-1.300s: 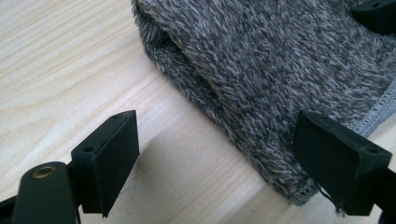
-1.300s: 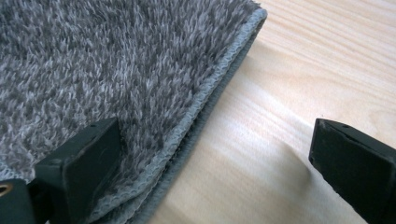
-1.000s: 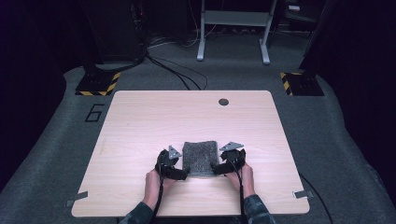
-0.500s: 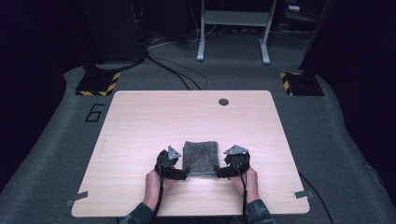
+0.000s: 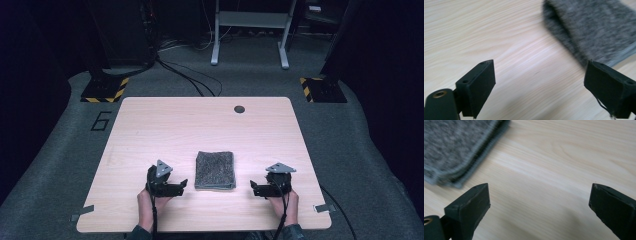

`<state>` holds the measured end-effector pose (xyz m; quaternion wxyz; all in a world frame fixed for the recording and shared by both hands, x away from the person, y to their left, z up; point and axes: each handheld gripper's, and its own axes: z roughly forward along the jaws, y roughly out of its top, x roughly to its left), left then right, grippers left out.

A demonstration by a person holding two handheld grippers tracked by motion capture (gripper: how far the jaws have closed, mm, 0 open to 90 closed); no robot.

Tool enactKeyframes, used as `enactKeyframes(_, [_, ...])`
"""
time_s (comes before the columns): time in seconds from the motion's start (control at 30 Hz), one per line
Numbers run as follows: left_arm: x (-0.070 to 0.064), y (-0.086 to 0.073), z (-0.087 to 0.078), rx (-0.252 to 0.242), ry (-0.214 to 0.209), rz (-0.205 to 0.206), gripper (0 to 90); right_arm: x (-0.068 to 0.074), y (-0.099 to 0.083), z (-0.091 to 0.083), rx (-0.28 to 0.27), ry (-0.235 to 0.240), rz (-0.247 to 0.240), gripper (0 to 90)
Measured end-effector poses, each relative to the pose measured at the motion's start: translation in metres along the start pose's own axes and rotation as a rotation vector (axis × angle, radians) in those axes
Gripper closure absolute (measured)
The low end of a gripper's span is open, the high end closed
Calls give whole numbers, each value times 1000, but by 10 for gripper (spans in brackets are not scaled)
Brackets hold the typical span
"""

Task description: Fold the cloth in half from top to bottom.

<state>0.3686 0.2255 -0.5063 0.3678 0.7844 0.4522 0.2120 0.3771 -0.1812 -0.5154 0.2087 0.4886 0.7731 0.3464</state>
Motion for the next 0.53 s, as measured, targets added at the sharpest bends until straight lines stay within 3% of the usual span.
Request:
enactKeyframes(0.1, [15,-13,-4,22,40,-29,80,-13,-10,-6,-5,-39,20,31])
enactKeyframes(0.27, [37,-30,-4,80,71,-80,66,-33,-21,-10,8,-83,49,24])
enactKeyframes(0.4, [42,-36,-7,62,101,-99,57,-41,-25,-8,25,-100,85,2])
enactKeyframes(0.53, [42,-35,-4,73,111,-82,35,-42,-24,-6,33,-100,75,0])
